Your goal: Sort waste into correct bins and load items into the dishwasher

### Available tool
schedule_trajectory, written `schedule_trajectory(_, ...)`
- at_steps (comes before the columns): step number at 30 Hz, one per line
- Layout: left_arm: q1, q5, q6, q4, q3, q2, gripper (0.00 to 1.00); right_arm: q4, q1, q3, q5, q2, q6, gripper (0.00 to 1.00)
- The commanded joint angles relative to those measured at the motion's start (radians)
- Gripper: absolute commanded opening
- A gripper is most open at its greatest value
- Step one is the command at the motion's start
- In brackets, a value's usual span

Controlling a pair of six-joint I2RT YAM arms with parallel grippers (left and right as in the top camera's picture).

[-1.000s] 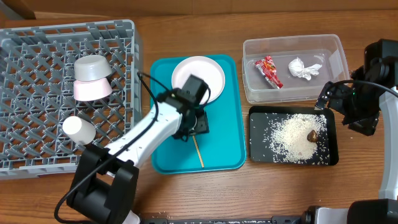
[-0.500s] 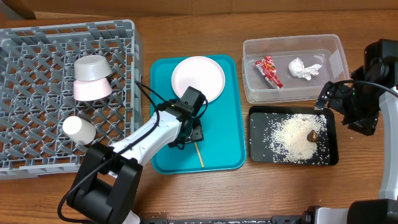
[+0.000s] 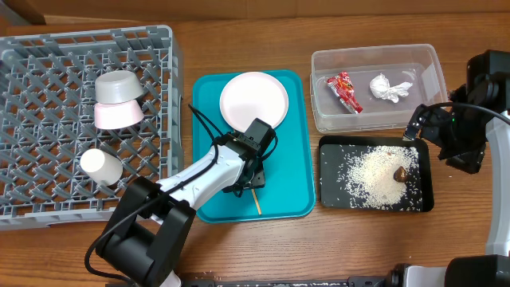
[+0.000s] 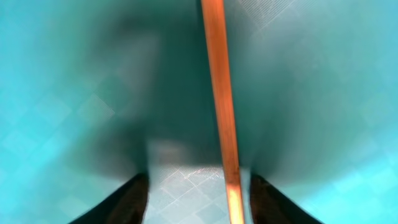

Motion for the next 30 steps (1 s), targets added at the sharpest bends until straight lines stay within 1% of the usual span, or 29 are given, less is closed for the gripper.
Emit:
schedule_trajectory(1,-0.002,-0.042,-0.014,-0.029,-0.011,0.052,0.42,0.002,-0.003,0.025,-0.009,-0.016,0.001,1.00)
schedule_trajectory(3,0.006,-0.051,-0.014,-0.046,-0.011,0.052,0.29,0.002,-0.003,0.025,-0.009,-0.016,0.001,1.00)
schedule_trajectory(4,0.014,-0.058,-0.014,-0.056,-0.011,0.052,0.20,0.002,-0.003,0.025,-0.009,-0.016,0.001,1.00)
schedule_trajectory(7,0.038,-0.058,-0.014,-0.063,-0.011,0.052,0.10,0.002,-0.003,0.025,-0.009,-0.016,0.001,1.00)
schedule_trajectory(8,0.052,-0.057,-0.014,-0.063,-0.011,0.052,0.04,0.002,-0.003,0.025,-0.009,-0.016,0.001,1.00)
schedule_trajectory(13,0.146,-0.045,-0.014,-0.105,0.004,0.029,0.04,0.002,-0.003,0.025,-0.009,-0.016,0.001,1.00)
schedule_trajectory(15,0.188,-0.046,0.006,-0.135,0.027,0.006,0.04,0.002,-0.003,0.025,-0.009,-0.016,0.001,1.00)
schedule_trajectory(18,0.233,-0.051,0.093,-0.175,0.087,-0.061,0.04,0.002,-0.003,0.025,-0.009,-0.016,0.001,1.00)
schedule_trajectory(21,0.251,-0.084,0.165,-0.217,0.157,-0.142,0.04,0.002,-0.003,0.025,-0.009,-0.016,0.001,1.00)
schedule_trajectory(23,0.262,-0.095,0.276,-0.250,0.225,-0.222,0.04,0.002,-0.003,0.025,-0.009,-0.016,0.001,1.00)
schedule_trajectory(26,0.278,-0.097,0.406,-0.288,0.282,-0.282,0.04,0.002,-0.003,0.025,-0.009,-0.016,0.001,1.00)
schedule_trajectory(30,0.336,-0.103,0.479,-0.321,0.316,-0.327,0.04,0.002,-0.003,0.025,-0.009,-0.016,0.001,1.00)
